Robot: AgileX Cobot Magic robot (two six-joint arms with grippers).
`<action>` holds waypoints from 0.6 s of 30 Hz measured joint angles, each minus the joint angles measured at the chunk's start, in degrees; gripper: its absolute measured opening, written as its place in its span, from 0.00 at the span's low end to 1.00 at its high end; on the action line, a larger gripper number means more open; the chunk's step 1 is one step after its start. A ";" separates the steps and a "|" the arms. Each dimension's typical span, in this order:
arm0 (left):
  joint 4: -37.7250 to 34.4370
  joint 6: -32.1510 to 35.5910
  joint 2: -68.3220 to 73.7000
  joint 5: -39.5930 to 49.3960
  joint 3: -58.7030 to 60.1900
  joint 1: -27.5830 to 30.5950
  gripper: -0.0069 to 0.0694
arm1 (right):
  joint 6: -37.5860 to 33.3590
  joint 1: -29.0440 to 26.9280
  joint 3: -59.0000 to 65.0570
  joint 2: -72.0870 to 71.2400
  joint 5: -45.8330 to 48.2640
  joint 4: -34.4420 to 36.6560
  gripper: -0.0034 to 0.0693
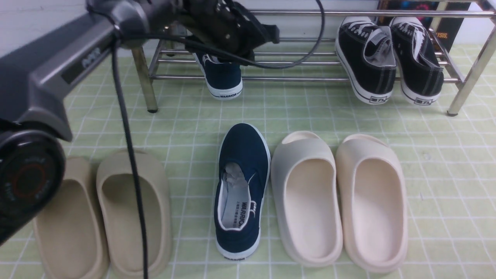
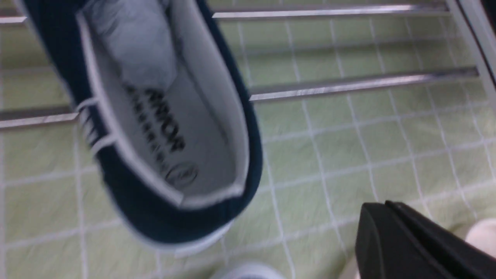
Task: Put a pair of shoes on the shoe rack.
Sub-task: Use the left arm to put a shoe into the shoe rack
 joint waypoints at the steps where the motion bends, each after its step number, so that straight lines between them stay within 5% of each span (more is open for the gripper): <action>1: 0.73 -0.14 1.73 -2.71 0.13 -0.23 0.07 | 0.00 0.00 0.00 0.00 0.00 0.00 0.38; 8: 10.98 -3.98 6.12 -5.72 0.52 0.86 0.07 | 0.00 0.00 0.00 0.00 0.00 0.00 0.38; 12: 16.30 -10.48 5.05 -2.17 0.52 1.02 0.07 | 0.00 0.00 0.00 0.00 0.00 0.05 0.38; 18: 18.30 -10.61 1.35 4.02 0.52 0.67 0.07 | 0.00 0.00 0.00 0.00 0.00 0.05 0.38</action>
